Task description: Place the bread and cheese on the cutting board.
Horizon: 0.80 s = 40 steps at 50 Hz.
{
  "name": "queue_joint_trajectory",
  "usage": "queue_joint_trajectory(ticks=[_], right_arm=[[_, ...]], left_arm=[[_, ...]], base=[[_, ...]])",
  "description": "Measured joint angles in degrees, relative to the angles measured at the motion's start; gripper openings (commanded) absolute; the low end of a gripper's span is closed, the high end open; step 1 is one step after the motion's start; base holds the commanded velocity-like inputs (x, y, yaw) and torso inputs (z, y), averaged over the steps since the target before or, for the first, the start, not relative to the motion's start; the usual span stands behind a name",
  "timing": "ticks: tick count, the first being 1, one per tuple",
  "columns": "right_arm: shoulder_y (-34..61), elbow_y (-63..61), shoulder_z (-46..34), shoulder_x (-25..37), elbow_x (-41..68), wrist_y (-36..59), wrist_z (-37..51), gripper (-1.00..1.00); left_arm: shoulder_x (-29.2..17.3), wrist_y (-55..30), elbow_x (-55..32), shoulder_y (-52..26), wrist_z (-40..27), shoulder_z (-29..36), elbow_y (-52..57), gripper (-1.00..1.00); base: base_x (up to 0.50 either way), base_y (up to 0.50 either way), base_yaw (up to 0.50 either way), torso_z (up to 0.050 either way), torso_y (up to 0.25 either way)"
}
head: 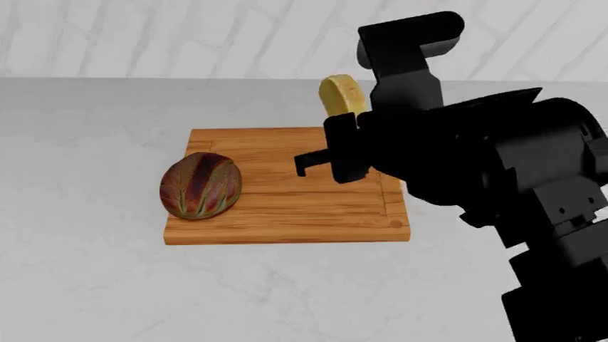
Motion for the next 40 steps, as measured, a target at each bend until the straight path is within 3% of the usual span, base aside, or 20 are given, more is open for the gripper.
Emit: queue_joint_trajectory(ticks=[40], right_arm=[[4.7,34.8,-8.2,-13.9,-9.2,-5.1,-14.6,-1.00]], left_arm=[[-0.3,0.6,-0.6,1.1,0.4,-1.5,0.0,1.00]], base=[[0.00,0.00,0.00,0.000,0.000]])
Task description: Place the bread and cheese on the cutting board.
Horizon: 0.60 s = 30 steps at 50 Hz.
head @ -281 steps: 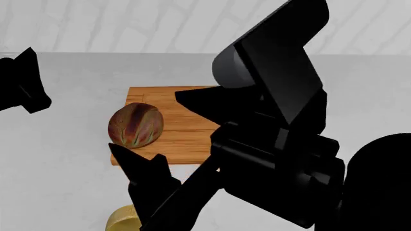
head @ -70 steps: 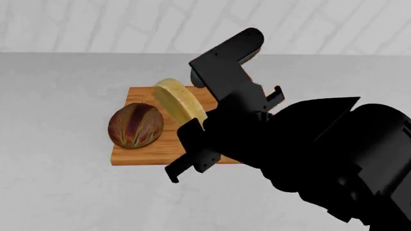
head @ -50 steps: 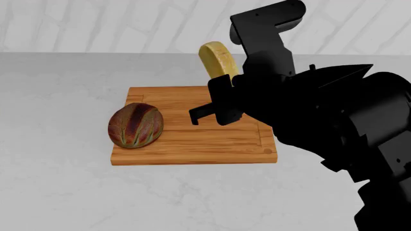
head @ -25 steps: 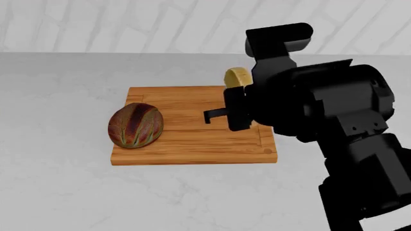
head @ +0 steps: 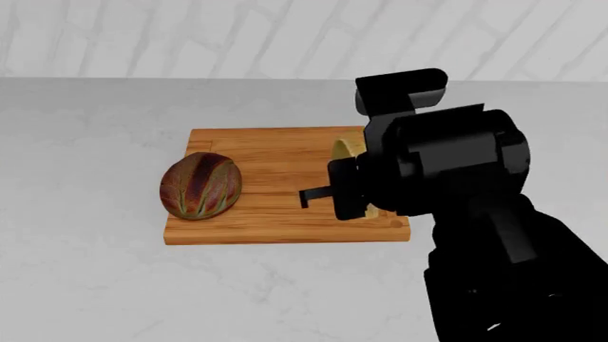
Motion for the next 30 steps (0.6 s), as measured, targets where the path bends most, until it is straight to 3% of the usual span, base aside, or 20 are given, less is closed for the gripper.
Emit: queue_joint_trajectory(ticks=[27,28,30], right_arm=[[-4.7,-7.1,3.3,3.5,2.2,0.5,4.7,-1.00],[-4.8,-7.3,3.5,3.6,2.3,0.6,4.8,1.00],[-5.1,-7.7,3.6,3.8,2.4,0.7,5.1,1.00]], left_arm=[[-0.1,0.3,-0.4,0.5,0.0,-0.7,0.3,1.00],[-0.1,0.3,-0.4,0.5,0.0,-0.7,0.3,1.00],[-0.1,0.3,-0.4,0.5,0.0,-0.7,0.4,1.00]], base=[[0.00,0.00,0.00,0.000,0.000],[0.00,0.00,0.00,0.000,0.000],[0.00,0.00,0.00,0.000,0.000]])
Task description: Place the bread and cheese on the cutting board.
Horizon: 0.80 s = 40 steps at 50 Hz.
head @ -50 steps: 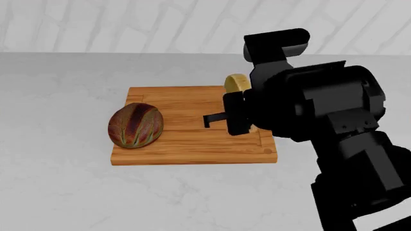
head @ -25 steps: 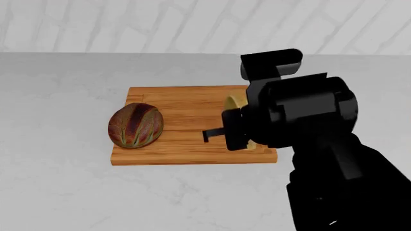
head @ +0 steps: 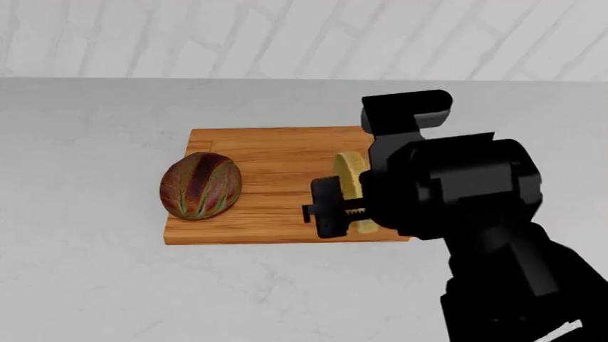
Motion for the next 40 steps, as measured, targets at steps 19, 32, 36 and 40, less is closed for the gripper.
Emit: queue_joint_trajectory(ticks=[19,32,36,40], right_arm=[[-0.9,-3.1,0.9,1.7,1.0,1.1,2.7,1.00],[-0.3,-8.1,2.4,3.6,2.3,2.8,6.4,1.00],[0.0,-9.9,2.9,4.2,2.8,3.6,7.6,1.00],[0.4,-11.6,3.3,4.7,3.3,4.3,8.8,1.00]], left_arm=[[-0.1,0.0,-0.1,0.0,0.1,-0.1,0.1,1.00],[-0.1,0.2,-0.3,0.3,0.1,-0.4,0.4,1.00],[-0.2,0.2,-0.5,0.4,0.2,-0.6,0.6,1.00],[-0.2,0.3,-0.6,0.5,0.2,-0.7,0.8,1.00]], base=[[0.00,0.00,0.00,0.000,0.000],[0.00,0.00,0.00,0.000,0.000],[0.00,0.00,0.00,0.000,0.000],[0.00,0.00,0.00,0.000,0.000]])
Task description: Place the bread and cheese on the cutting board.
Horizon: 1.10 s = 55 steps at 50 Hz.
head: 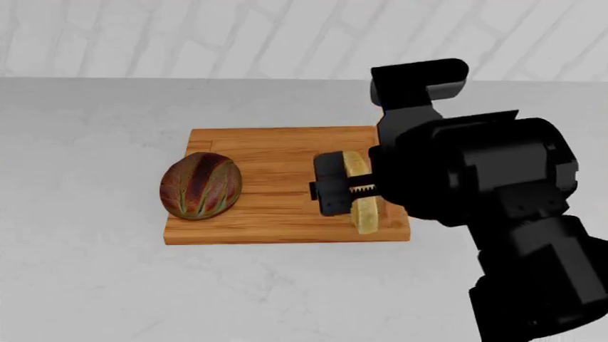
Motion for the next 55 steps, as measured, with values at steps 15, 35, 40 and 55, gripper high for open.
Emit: queue_joint_trajectory(ticks=[15,35,40,55], right_arm=[[2.7,-4.8,0.2,0.8,-0.2,0.9,3.4,1.00],[-0.5,-23.1,3.5,5.7,1.2,-1.9,12.1,1.00],[-3.4,-29.7,5.6,7.9,2.4,-3.7,14.8,1.00],[-12.0,-50.4,12.6,15.7,9.1,-5.6,25.7,1.00]], left_arm=[[0.0,-0.1,0.0,-0.2,0.0,0.3,0.2,1.00],[0.2,-0.3,0.4,-0.4,0.2,0.7,0.7,1.00],[0.7,-0.3,1.5,-0.8,0.5,1.1,1.0,1.00],[1.8,-1.1,5.2,-2.2,1.3,3.0,2.2,1.00]], base=[[0.00,0.00,0.00,0.000,0.000],[0.00,0.00,0.00,0.000,0.000],[0.00,0.00,0.00,0.000,0.000],[0.00,0.00,0.00,0.000,0.000]])
